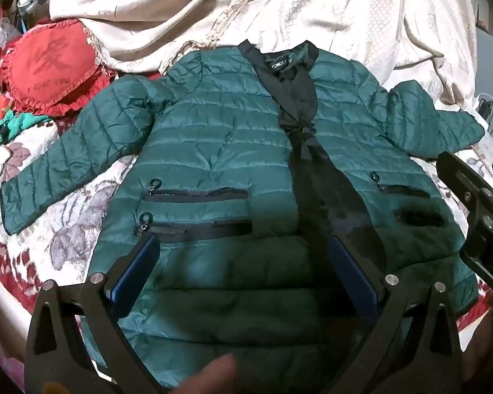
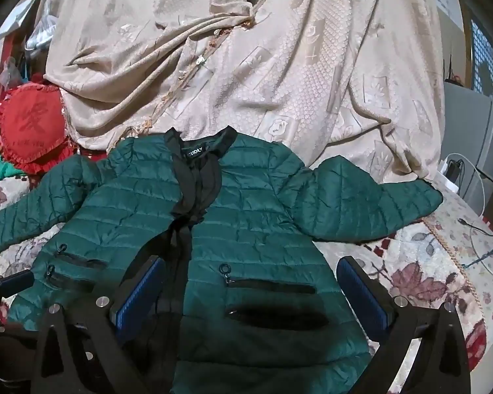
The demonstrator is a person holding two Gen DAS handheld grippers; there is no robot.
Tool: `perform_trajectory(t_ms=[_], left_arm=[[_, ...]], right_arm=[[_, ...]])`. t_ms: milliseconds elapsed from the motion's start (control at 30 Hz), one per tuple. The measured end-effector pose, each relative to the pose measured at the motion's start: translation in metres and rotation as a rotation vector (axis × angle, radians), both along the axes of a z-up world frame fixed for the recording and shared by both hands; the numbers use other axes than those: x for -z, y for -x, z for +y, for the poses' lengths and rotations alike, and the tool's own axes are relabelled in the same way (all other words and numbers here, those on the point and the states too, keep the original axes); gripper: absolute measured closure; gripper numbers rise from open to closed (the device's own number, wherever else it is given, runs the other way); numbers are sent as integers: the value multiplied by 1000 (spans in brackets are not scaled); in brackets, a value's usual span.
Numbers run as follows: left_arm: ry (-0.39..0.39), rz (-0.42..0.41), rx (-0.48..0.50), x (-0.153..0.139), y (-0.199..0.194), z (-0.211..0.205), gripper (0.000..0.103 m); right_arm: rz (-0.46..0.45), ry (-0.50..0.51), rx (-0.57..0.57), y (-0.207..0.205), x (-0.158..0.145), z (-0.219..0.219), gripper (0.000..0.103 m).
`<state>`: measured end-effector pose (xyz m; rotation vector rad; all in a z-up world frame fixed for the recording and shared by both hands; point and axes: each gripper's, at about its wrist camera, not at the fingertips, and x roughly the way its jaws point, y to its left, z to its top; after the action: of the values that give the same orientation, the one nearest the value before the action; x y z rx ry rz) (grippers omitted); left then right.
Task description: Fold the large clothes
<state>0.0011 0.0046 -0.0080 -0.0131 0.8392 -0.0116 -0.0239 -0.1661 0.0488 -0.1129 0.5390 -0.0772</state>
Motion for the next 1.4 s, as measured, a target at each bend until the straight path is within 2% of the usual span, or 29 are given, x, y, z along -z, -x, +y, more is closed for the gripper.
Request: perform_trajectory(t_ms=[100,233,567,667,767,833,867,933,1000,1067,1167,1267,1367,1400], left_arm=[[9,2,25,2,1,-1,0],[58,41,118,6,0,-16,1],[136,113,76,11,-7,1,1],[109,73,71,4,-6,0,1],[116,32,66,-6,-6,3,0],[76,-11,68,-12,-5,1,0],[57,-38,51,-17,-4,2,0],[71,-73,26,-26,-13,11,0],[3,-97,-34,-30,-17,15,0],[-42,-86,-75,-26,-21,19,0],[0,13,-116,-10,-23,30,1],[34,-8,-140,-10,-17,40,1],[42,-23,-88,-10,-10,34,1],[23,-33,-82,-11,-8,31,1]], right_arm=[[5,15,3,-2,0,2,0],[6,36,4,-2,0,5,0],[4,30,10,0,-1,3,0],[11,30,9,0,-1,3,0],[2,17,16,0,-2,0,0],[-1,-10,30,-1,-1,-4,0],[2,-21,35,-1,-1,-8,0],[12,-34,40,-4,0,-11,0],[9,-19,42,-3,0,-9,0],[3,6,34,-1,0,-4,0],[-10,40,30,1,-1,2,0],[-9,57,30,1,-1,4,0],[-5,55,31,-1,-1,4,0],[-3,53,31,-1,-1,4,0]])
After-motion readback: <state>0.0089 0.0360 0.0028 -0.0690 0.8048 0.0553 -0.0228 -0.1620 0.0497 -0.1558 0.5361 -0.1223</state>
